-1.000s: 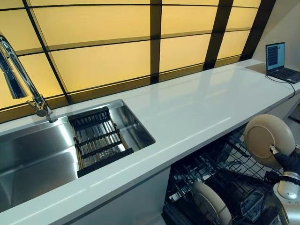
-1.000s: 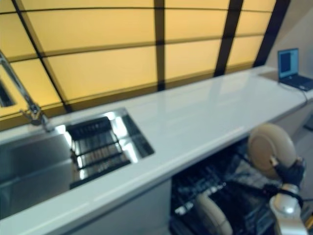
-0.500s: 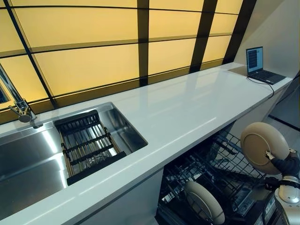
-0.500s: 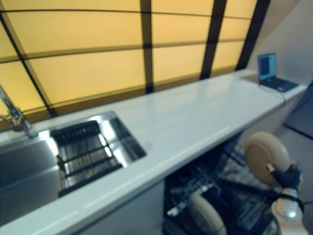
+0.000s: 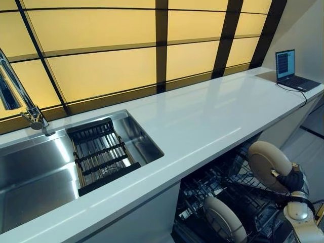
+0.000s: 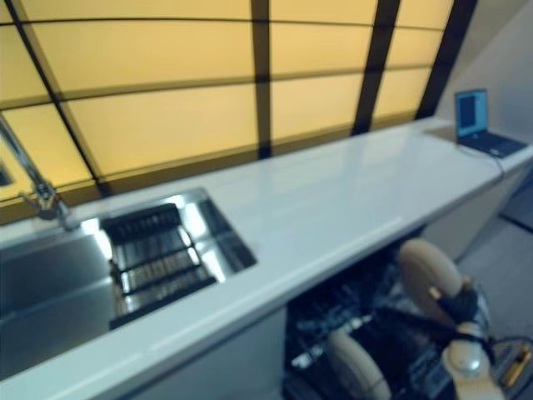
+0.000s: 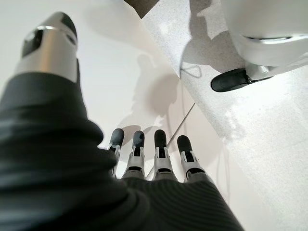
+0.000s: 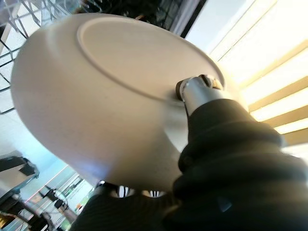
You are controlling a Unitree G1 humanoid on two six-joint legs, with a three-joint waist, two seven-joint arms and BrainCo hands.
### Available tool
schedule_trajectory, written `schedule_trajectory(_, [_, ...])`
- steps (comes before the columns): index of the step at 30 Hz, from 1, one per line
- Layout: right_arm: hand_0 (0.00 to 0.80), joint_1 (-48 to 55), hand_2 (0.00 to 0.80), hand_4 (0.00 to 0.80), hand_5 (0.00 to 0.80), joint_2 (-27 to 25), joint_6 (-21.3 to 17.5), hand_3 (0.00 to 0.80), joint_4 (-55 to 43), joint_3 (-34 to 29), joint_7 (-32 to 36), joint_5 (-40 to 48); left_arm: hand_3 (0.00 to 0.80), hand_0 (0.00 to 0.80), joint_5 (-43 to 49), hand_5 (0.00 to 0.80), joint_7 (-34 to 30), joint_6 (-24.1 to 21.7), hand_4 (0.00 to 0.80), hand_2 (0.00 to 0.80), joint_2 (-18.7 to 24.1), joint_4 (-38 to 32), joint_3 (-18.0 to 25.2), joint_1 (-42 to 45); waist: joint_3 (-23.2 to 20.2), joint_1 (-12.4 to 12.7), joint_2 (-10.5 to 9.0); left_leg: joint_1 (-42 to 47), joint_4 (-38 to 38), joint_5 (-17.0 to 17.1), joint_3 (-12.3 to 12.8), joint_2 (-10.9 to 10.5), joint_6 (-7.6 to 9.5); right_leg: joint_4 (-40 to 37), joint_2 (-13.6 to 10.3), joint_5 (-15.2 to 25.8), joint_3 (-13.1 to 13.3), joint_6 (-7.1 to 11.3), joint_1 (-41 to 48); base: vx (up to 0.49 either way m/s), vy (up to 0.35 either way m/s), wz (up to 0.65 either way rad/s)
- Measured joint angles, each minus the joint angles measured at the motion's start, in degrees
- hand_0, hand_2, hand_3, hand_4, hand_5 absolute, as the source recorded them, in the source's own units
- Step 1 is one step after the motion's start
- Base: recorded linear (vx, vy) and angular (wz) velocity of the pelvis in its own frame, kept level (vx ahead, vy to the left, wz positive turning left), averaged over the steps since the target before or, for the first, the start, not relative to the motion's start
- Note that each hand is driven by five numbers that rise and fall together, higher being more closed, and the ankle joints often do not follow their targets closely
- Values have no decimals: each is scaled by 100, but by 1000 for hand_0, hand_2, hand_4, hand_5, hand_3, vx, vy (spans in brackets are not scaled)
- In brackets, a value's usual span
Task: Take plates into dishwasher
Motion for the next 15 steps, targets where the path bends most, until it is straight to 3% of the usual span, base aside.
schedule_trajectory(15, [800,-73,800,800,800,-111,257,800,892,223,124,-367,0,0,221,0,-153,40,0,0,57,-43,-64,-28,176,143,87,-1,-1,30,-149,-1,-13,0,-6,-4,-127,-5,71,4,-6,3])
